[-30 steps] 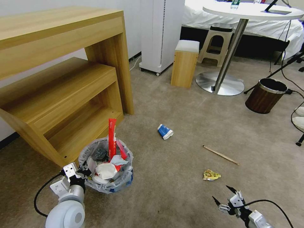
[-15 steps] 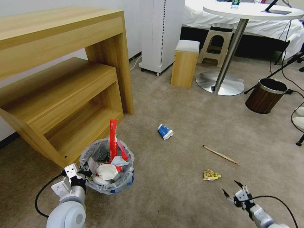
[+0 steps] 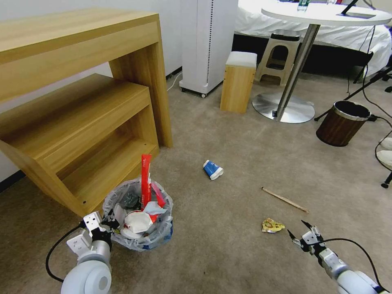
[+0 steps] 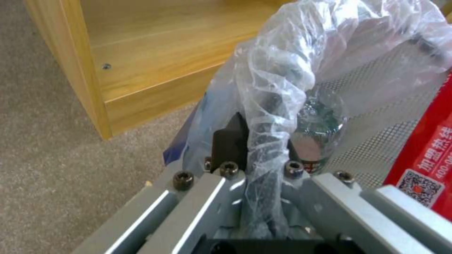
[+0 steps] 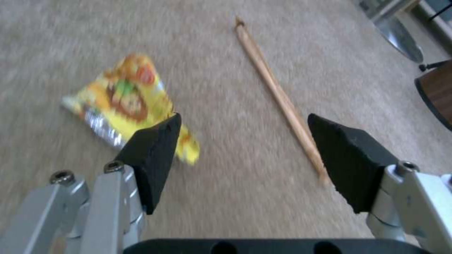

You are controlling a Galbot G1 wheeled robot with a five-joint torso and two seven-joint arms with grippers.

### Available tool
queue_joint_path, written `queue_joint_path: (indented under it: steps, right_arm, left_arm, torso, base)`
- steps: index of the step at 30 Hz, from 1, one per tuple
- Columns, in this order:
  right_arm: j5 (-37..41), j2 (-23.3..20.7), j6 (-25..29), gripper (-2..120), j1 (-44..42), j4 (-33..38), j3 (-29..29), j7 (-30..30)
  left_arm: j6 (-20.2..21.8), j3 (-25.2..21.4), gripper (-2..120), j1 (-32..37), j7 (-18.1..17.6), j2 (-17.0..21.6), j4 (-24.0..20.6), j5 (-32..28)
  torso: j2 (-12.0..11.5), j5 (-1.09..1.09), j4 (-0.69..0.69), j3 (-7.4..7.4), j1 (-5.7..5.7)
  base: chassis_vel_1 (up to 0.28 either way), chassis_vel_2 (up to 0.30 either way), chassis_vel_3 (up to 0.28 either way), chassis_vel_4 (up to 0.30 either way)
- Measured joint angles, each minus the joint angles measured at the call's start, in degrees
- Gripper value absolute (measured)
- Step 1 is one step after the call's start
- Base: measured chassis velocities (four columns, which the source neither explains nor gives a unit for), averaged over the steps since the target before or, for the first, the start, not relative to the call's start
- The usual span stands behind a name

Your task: Pick up the trash bin and place the garbage on the floor into it.

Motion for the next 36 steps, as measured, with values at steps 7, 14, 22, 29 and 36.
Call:
queue_joint_path:
  steps: [7,14,22,29,36]
  right_arm:
    - [-0.7,3.3,1.8,67,4.1,-3.7,-2.2,-1.6]
    - [-1.4,4.0,2.8,60,5.4,-5.9,-2.7,-2.3]
    - [-1.7,4.8,4.1,58,6.1,-8.4,-2.5,-3.0]
    - [-1.3,7.4,4.2,57,8.2,-10.1,-3.8,-3.6]
    - [-1.6,7.7,3.9,57,8.5,-10.9,-4.1,-3.8]
  left_arm:
    - [-0.1,-0.4,1,0.6,0.0,-0.2,-0.4,0.2]
    - [-0.2,-0.7,1,0.8,0.1,-0.2,-0.7,0.2]
    - [-0.2,-0.3,1,0.6,0.1,-0.5,-0.6,0.3]
    - [-0.2,-0.3,1,0.8,0.1,-0.7,-0.6,0.7]
    - [-0.2,-0.3,1,0.9,0.0,-0.5,-1.0,0.6]
  torso:
    - [0.0,0.01,0.01,0.0,0.0]
    - [0.0,0.0,0.0,0.0,0.0]
    - [0.0,0.0,0.0,0.0,0.0]
    - [0.0,0.01,0.0,0.0,0.0]
    - [0.0,0.0,0.0,-0.01,0.0]
  base:
    - [0.0,0.0,0.0,0.0]
    - [0.0,0.0,0.0,0.0]
    - [0.0,0.0,0.0,0.0]
    - [0.0,0.0,0.0,0.0]
    - [0.0,0.0,0.0,0.0]
